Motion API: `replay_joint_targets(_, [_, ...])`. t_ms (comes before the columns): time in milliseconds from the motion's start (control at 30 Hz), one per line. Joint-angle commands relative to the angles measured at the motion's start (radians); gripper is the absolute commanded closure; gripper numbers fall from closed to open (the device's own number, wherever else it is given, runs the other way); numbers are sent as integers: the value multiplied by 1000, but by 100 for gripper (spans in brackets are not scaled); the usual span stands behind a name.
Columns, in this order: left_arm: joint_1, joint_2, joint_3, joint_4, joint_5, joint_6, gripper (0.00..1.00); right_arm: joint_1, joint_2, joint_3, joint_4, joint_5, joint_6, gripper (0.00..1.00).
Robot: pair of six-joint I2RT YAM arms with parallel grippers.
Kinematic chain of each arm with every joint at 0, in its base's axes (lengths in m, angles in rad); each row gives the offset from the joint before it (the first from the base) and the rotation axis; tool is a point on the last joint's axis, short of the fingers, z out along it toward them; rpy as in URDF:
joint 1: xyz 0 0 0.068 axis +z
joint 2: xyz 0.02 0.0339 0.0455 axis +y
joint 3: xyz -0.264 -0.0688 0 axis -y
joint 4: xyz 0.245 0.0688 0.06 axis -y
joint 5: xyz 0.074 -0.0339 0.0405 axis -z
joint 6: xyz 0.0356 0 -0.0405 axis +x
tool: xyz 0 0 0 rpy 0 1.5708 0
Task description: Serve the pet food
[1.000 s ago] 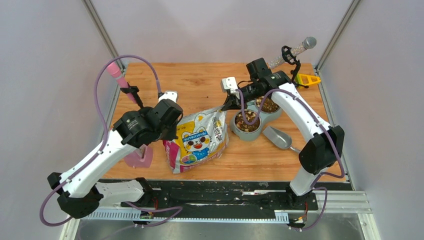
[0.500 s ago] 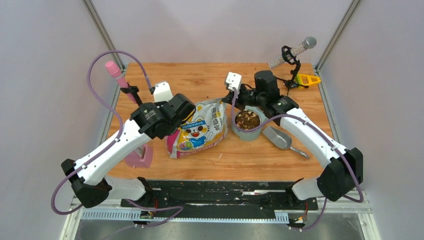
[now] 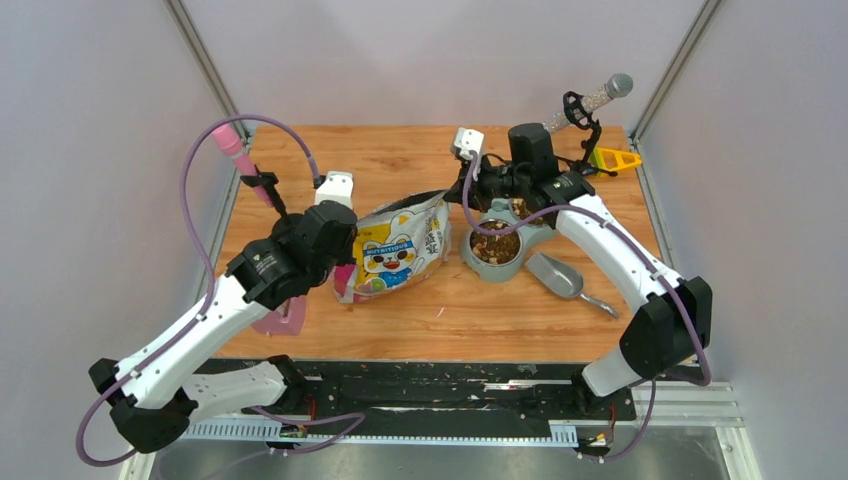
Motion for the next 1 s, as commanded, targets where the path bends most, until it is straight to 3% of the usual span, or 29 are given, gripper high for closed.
replay_joint_targets(0, [19,-65,12,99,-11,128,69,-48,13,175,-1,-5,45,100])
replay_joint_targets(167, [19,-69,27,133,158,221,25,-46,42,237,-76,-44,60,100])
replay_joint_targets(200, [19,-67,29,157,190,237,9,-43,44,244,-91,-51,56,100])
replay_joint_targets(267, [19,-59,32,197,303,297,1,-39,39,258,-115,-43,57,100])
replay_joint_targets(400, [19,-4,94,255,502,420,0,-33,27,284,-158,-66,42,100])
replay_joint_targets(667, [19,185,335,239,601,854,0,-33,51,329,-198,-81,63,100])
replay_joint_targets(800, [20,278,393,307,647,922,0,-33,65,350,-201,-75,58,100])
replay_joint_targets(967, [38,410,498,232,796,945,0,-33,74,359,-192,-71,62,100])
